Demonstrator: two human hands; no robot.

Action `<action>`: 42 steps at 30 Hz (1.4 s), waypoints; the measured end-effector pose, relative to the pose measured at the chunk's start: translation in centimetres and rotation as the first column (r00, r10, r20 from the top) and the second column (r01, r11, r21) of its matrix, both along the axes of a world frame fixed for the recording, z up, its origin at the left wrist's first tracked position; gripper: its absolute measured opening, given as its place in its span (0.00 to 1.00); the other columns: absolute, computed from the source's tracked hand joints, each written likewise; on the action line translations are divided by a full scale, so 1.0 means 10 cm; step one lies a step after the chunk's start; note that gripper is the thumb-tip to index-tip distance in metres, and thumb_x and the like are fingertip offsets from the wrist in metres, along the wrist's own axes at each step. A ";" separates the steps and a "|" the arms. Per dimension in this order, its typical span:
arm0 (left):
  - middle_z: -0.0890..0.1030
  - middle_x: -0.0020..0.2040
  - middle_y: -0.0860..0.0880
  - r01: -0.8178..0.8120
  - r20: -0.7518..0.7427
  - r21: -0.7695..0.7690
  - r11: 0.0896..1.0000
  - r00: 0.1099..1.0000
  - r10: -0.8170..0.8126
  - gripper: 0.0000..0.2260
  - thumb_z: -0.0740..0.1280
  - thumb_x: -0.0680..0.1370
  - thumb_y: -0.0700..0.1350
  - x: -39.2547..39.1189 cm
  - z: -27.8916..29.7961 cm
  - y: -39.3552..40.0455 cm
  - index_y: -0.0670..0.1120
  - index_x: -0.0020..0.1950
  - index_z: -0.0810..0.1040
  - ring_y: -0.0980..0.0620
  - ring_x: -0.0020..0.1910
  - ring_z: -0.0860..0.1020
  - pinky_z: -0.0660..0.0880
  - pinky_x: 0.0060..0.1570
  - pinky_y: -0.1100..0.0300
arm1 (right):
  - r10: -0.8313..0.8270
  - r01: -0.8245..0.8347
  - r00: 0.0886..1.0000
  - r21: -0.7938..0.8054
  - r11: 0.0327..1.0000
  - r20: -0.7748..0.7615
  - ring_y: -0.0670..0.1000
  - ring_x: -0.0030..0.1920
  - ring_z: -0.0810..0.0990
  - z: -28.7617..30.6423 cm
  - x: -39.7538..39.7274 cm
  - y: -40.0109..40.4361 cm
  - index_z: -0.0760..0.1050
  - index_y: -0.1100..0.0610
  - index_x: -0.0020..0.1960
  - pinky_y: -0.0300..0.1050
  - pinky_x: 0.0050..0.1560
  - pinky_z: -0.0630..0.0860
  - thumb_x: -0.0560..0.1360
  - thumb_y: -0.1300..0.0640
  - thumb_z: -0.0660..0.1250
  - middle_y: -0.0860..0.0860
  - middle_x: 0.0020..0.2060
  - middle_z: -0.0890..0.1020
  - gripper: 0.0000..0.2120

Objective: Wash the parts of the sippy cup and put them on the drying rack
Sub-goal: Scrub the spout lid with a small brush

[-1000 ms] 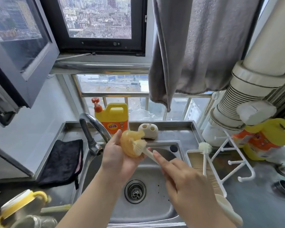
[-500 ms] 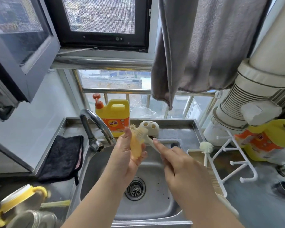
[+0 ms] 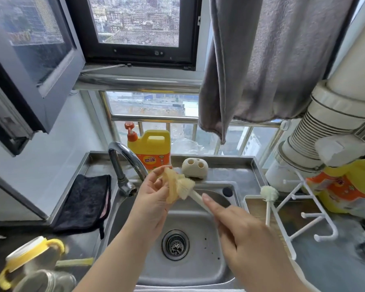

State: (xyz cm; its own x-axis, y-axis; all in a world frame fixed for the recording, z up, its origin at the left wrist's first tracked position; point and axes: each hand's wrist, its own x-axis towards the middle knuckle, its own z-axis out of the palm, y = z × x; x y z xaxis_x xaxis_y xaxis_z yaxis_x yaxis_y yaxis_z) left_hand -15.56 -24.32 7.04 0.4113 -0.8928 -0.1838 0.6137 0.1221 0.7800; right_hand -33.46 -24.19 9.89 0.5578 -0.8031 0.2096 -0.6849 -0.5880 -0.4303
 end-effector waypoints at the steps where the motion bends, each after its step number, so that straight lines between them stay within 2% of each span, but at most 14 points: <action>1: 0.84 0.41 0.47 0.000 0.048 -0.004 1.000 0.999 0.000 0.14 0.67 0.70 0.32 0.02 -0.03 0.01 0.45 0.52 0.75 0.52 0.37 0.82 0.80 0.35 0.60 | 0.006 -0.006 1.000 0.009 1.000 -0.005 0.44 0.28 0.74 -0.02 -0.01 0.02 0.64 0.38 0.69 0.36 0.23 0.68 0.71 0.50 0.57 0.41 0.33 0.73 0.26; 4: 0.83 0.42 0.50 0.052 0.183 -0.017 0.999 0.982 -0.048 0.15 0.69 0.69 0.31 0.00 -0.12 0.03 0.46 0.52 0.76 0.56 0.37 0.80 0.76 0.36 0.64 | -0.023 0.023 1.000 0.000 1.000 -0.011 0.48 0.30 0.76 0.05 0.05 -0.12 0.61 0.32 0.69 0.45 0.25 0.71 0.72 0.50 0.58 0.43 0.32 0.71 0.27; 6: 0.83 0.41 0.52 0.075 0.235 -0.024 0.997 0.970 -0.067 0.16 0.65 0.67 0.36 -0.04 -0.13 0.04 0.46 0.53 0.75 0.57 0.36 0.79 0.75 0.36 0.66 | -0.036 0.035 0.999 -0.048 0.998 -0.024 0.47 0.26 0.74 0.11 0.11 -0.16 0.72 0.36 0.65 0.41 0.21 0.66 0.69 0.53 0.62 0.42 0.29 0.67 0.25; 8: 0.83 0.42 0.51 0.071 0.289 -0.022 0.997 0.955 -0.062 0.16 0.65 0.67 0.37 0.01 -0.13 0.04 0.45 0.54 0.75 0.57 0.37 0.79 0.75 0.37 0.65 | -0.022 0.017 0.999 -0.094 0.995 -0.043 0.45 0.24 0.73 0.09 0.09 -0.11 0.73 0.39 0.64 0.37 0.20 0.63 0.66 0.54 0.64 0.42 0.29 0.70 0.27; 12: 0.83 0.48 0.47 0.068 0.356 -0.003 0.998 0.933 -0.062 0.15 0.66 0.67 0.38 0.09 -0.16 0.09 0.45 0.54 0.76 0.53 0.45 0.80 0.75 0.43 0.60 | -0.013 0.007 0.994 -0.057 0.998 -0.104 0.43 0.26 0.74 0.00 -0.06 -0.03 0.66 0.38 0.68 0.36 0.21 0.62 0.69 0.52 0.58 0.41 0.32 0.73 0.28; 16: 0.83 0.41 0.53 0.066 0.378 0.037 0.997 0.923 -0.075 0.14 0.66 0.74 0.29 -0.03 -0.21 0.08 0.45 0.54 0.75 0.60 0.38 0.79 0.75 0.38 0.67 | -0.014 -0.001 0.991 -0.116 0.993 -0.131 0.46 0.42 0.77 0.07 0.08 -0.17 0.52 0.30 0.72 0.41 0.35 0.65 0.78 0.56 0.56 0.45 0.41 0.70 0.30; 19: 0.82 0.40 0.53 -0.001 0.370 0.054 0.999 0.929 -0.019 0.14 0.61 0.77 0.28 0.04 -0.13 0.04 0.46 0.52 0.75 0.59 0.38 0.80 0.75 0.38 0.64 | -0.033 0.022 0.992 -0.094 0.995 -0.122 0.45 0.25 0.73 0.11 0.11 -0.11 0.73 0.37 0.64 0.35 0.23 0.55 0.65 0.56 0.65 0.43 0.30 0.70 0.29; 23: 0.82 0.40 0.52 -0.031 0.391 0.054 0.998 0.921 0.008 0.11 0.61 0.77 0.30 0.06 -0.06 0.01 0.46 0.49 0.75 0.58 0.38 0.80 0.75 0.38 0.61 | -0.015 -0.005 0.995 -0.199 0.980 -0.097 0.44 0.21 0.70 -0.03 0.08 -0.12 0.77 0.41 0.61 0.34 0.21 0.55 0.61 0.55 0.66 0.42 0.28 0.71 0.28; 25: 0.80 0.40 0.51 -0.043 0.369 0.067 0.997 0.929 0.016 0.12 0.61 0.77 0.30 -0.01 -0.05 0.00 0.47 0.49 0.74 0.58 0.36 0.79 0.74 0.37 0.62 | -0.042 0.022 0.996 -0.229 0.973 -0.082 0.45 0.21 0.70 0.01 0.13 -0.20 0.78 0.41 0.61 0.35 0.22 0.54 0.61 0.56 0.67 0.43 0.27 0.71 0.28; 28: 0.80 0.43 0.49 -0.057 0.293 0.053 0.997 0.955 0.039 0.10 0.63 0.76 0.31 -0.01 0.02 -0.03 0.47 0.48 0.74 0.51 0.40 0.78 0.73 0.41 0.57 | -0.050 0.031 0.996 -0.241 0.970 -0.073 0.45 0.22 0.71 0.02 0.12 -0.18 0.78 0.42 0.61 0.36 0.22 0.56 0.62 0.55 0.67 0.43 0.28 0.71 0.28; 32: 0.82 0.44 0.47 -0.079 0.194 0.038 0.996 0.978 0.071 0.05 0.64 0.74 0.36 0.01 0.08 -0.06 0.45 0.47 0.73 0.48 0.43 0.79 0.75 0.47 0.50 | -0.019 0.011 0.999 -0.211 0.978 -0.036 0.44 0.23 0.71 -0.06 -0.02 -0.07 0.74 0.41 0.64 0.34 0.21 0.59 0.67 0.55 0.61 0.43 0.30 0.73 0.26; 35: 0.81 0.48 0.43 -0.035 0.065 0.076 0.996 0.997 0.030 0.04 0.64 0.77 0.36 -0.10 0.08 -0.10 0.44 0.50 0.71 0.48 0.43 0.81 0.79 0.49 0.51 | -0.021 0.025 0.999 -0.174 0.984 0.026 0.45 0.25 0.72 -0.01 0.04 -0.16 0.72 0.42 0.66 0.34 0.22 0.60 0.67 0.57 0.65 0.43 0.31 0.73 0.28; 38: 0.82 0.50 0.42 -0.018 -0.038 0.124 0.992 0.999 0.023 0.02 0.60 0.81 0.39 -0.12 0.10 -0.12 0.43 0.52 0.70 0.48 0.41 0.83 0.82 0.41 0.55 | -0.018 0.025 0.999 -0.180 0.983 0.038 0.44 0.25 0.71 0.03 0.04 -0.14 0.70 0.42 0.67 0.34 0.24 0.60 0.70 0.55 0.59 0.43 0.31 0.71 0.26; 42: 0.84 0.48 0.42 0.019 -0.113 0.131 0.991 0.994 -0.004 0.06 0.55 0.83 0.42 -0.06 0.11 -0.11 0.43 0.57 0.69 0.43 0.42 0.83 0.81 0.35 0.53 | 0.010 -0.002 0.999 -0.149 0.989 0.052 0.43 0.25 0.70 -0.09 -0.08 -0.02 0.69 0.41 0.68 0.30 0.26 0.56 0.70 0.53 0.55 0.42 0.32 0.72 0.26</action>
State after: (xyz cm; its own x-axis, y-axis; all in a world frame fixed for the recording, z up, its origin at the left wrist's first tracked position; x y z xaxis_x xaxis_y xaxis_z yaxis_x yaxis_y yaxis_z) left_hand -16.19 -25.46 8.17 0.3710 -0.8624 -0.3445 0.6990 0.0151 0.7149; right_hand -34.29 -24.39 9.01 0.5472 -0.7575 0.3560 -0.6600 -0.6521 -0.3731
